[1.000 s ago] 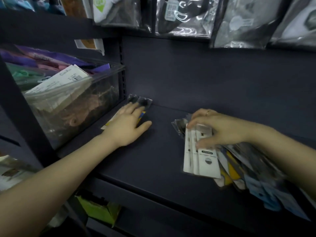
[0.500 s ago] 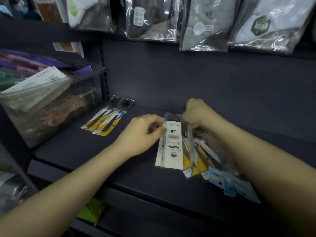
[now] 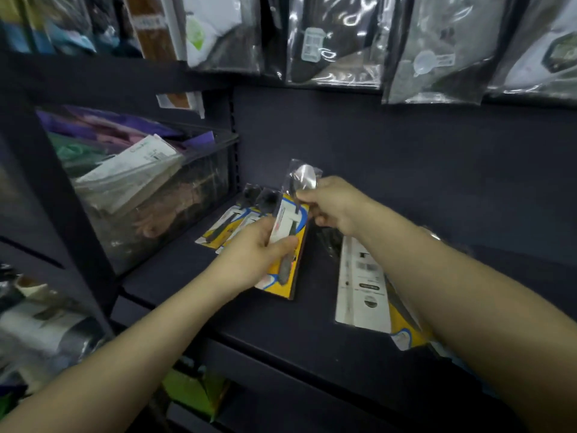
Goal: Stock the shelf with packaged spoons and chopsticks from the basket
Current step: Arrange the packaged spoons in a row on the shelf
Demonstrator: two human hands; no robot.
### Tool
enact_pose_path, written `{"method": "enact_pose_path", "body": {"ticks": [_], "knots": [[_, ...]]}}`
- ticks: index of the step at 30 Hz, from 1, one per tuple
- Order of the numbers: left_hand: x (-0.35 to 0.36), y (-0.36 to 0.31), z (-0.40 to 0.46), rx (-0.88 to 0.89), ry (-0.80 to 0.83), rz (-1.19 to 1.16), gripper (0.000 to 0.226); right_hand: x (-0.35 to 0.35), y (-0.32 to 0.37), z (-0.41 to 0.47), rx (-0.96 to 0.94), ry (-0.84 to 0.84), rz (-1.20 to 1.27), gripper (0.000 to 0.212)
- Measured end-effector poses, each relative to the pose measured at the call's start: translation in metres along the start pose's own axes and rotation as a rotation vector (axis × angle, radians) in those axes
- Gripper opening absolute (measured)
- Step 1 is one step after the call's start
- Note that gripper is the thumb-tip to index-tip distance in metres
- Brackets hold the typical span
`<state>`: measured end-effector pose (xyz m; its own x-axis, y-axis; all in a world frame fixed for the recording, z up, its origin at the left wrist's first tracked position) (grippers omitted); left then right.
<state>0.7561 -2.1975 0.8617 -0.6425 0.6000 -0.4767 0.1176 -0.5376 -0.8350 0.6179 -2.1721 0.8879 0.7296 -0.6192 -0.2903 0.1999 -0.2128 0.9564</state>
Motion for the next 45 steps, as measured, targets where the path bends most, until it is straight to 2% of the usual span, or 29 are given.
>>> {"method": "enact_pose_path", "body": {"ticks": [3,7,11,16,19,21,23,26,27,28,30,31,33,35,37,41,45], "knots": [[-0.03,0.032,0.009,0.093,-0.039,0.489,0.045,0.017,-0.012,0.03,0.044,-0.095,-0.124,0.029],[-0.061,0.058,0.02,0.131,-0.064,0.743,0.047,0.026,-0.03,0.06,0.23,-0.206,-0.073,0.033],[-0.057,0.072,0.027,0.086,0.096,0.714,0.058,0.034,-0.042,0.074,0.364,-0.231,-0.001,0.031],[-0.05,0.065,0.02,0.148,0.196,0.553,0.044,0.033,-0.046,0.083,0.344,-0.21,-0.043,0.024],[-0.061,0.059,0.023,0.164,0.125,0.41,0.04,0.037,-0.047,0.084,0.3,-0.226,-0.014,0.005],[-0.076,0.06,0.029,0.155,0.002,0.361,0.037,0.036,-0.05,0.085,0.268,-0.274,0.039,0.013],[-0.083,0.075,0.034,0.063,-0.019,0.433,0.038,0.037,-0.051,0.086,0.238,-0.307,0.037,0.014],[-0.072,0.09,0.03,-0.009,0.153,0.583,0.041,0.041,-0.049,0.084,0.258,-0.286,0.049,0.017],[-0.069,0.09,0.029,0.0,0.177,0.592,0.039,0.042,-0.045,0.082,0.248,-0.281,-0.002,0.02],[-0.068,0.088,0.028,0.011,0.181,0.583,0.04,0.041,-0.039,0.079,0.208,-0.289,-0.159,0.028],[-0.07,0.087,0.029,0.022,0.159,0.546,0.041,0.041,-0.023,0.066,0.039,-0.3,-0.672,0.057],[-0.07,0.087,0.029,0.024,0.159,0.533,0.04,0.048,-0.014,0.054,-0.092,-0.264,-0.83,0.066],[-0.069,0.087,0.028,0.019,0.157,0.525,0.042,0.072,-0.007,0.026,-0.275,-0.035,-0.907,0.072],[-0.067,0.086,0.027,0.034,0.155,0.539,0.045,0.094,-0.016,0.003,-0.329,0.203,-0.964,0.068],[-0.065,0.084,0.026,0.054,0.161,0.574,0.047,0.105,-0.028,-0.009,-0.346,0.328,-1.141,0.07],[-0.065,0.085,0.027,0.061,0.134,0.627,0.045,0.1,-0.03,-0.016,-0.326,0.285,-1.232,0.083],[-0.064,0.082,0.024,0.103,0.144,0.652,0.045,0.101,-0.032,-0.033,-0.334,0.261,-1.253,0.082]]}}
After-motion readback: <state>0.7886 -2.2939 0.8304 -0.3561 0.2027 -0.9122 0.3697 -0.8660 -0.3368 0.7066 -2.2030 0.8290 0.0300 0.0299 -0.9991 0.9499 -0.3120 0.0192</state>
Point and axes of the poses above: each hand's wrist, its own z-axis towards the middle knuckle, its own x-axis out of the palm, y = z × x, the point moved 6 cm from there along z, towards the middle knuckle, and after that the axes turned 6 degrees about -y, right-handed, at the moved point
